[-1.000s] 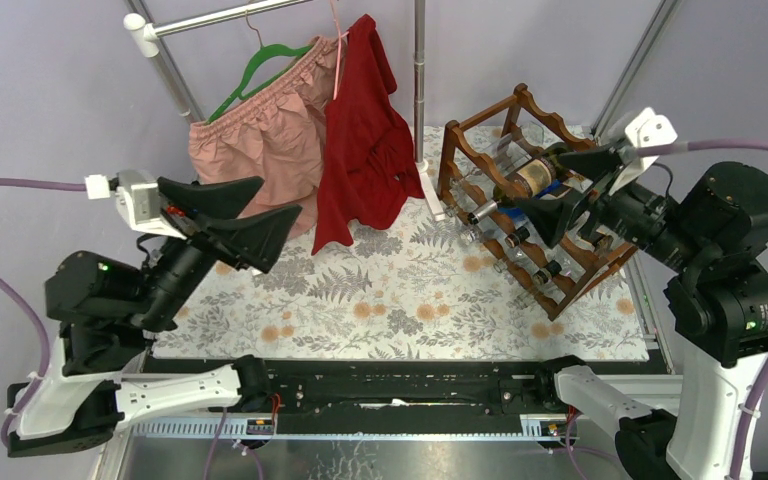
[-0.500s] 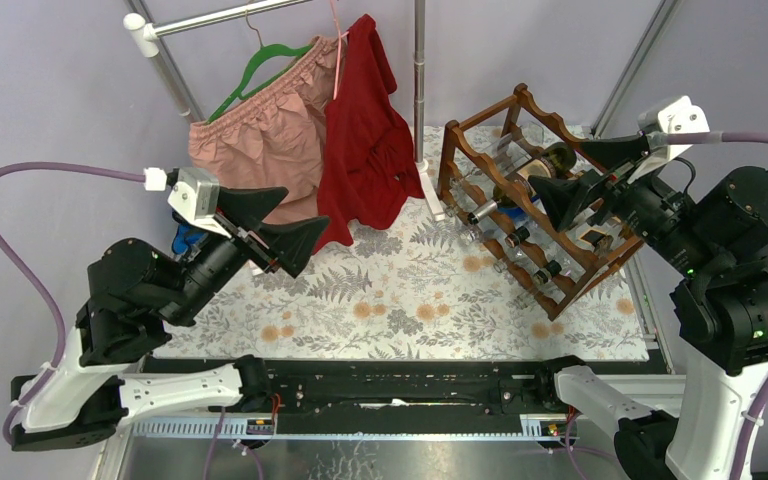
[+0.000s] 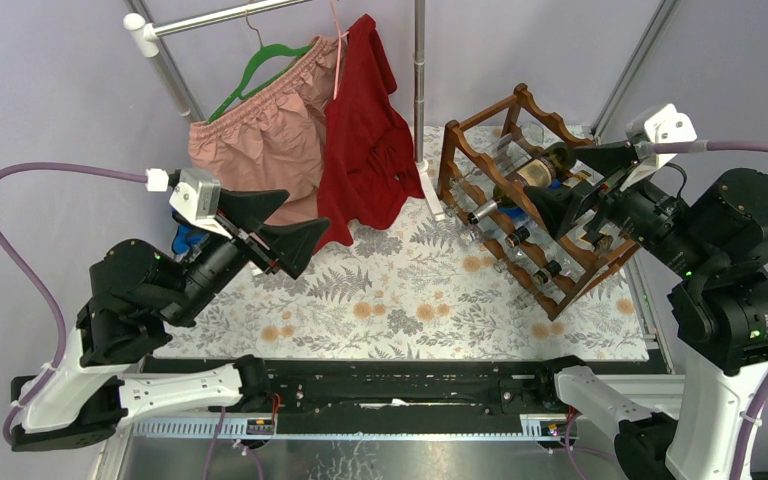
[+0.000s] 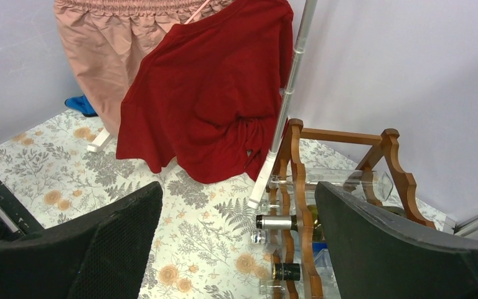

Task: Put the wine bottle on the wine rack
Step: Reset both arms

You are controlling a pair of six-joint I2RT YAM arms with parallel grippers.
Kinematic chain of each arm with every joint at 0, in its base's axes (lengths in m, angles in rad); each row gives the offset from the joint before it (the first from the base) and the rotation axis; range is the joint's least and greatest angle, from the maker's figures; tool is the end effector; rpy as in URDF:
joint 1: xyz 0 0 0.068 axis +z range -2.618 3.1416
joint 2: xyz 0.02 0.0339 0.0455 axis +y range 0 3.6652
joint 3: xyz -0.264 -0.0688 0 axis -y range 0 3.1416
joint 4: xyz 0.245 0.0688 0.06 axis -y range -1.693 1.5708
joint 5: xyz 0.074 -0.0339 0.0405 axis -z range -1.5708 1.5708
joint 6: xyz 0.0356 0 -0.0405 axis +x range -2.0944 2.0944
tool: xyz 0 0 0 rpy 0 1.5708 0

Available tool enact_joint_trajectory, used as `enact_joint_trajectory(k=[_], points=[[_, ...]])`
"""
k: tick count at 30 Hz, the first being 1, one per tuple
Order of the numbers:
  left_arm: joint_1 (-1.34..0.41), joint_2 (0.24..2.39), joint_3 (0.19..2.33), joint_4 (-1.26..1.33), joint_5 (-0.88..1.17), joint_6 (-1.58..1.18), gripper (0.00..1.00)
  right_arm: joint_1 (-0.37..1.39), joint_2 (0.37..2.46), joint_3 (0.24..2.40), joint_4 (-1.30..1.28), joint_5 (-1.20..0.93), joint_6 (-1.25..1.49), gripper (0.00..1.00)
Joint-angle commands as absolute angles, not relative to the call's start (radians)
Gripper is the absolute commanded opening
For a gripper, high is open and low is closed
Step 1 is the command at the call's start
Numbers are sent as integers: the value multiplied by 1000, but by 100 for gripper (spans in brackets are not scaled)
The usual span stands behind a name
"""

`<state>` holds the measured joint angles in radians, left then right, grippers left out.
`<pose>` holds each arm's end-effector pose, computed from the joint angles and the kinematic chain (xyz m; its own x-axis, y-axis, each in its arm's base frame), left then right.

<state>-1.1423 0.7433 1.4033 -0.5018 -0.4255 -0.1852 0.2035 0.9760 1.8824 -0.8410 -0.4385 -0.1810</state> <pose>0.0497 -0.0735 0.5065 -0.0570 -0.2788 -0.9587 0.6599 0.7100 -0.2458 0.0772 0.0314 0.5690 0.1706 -0.1312 -0.9766 -0.5766 0.7904 -0.2069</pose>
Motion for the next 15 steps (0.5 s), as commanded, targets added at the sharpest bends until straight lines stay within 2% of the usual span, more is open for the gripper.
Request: enact_joint_trajectory(k=[1, 15], points=[[-1138, 741, 1391, -499, -421, -186, 99, 198, 966, 1880, -805, -443, -165, 100], [-1138, 724, 1375, -503, -425, -190, 99, 198, 965, 1896, -798, -385, -170, 100]])
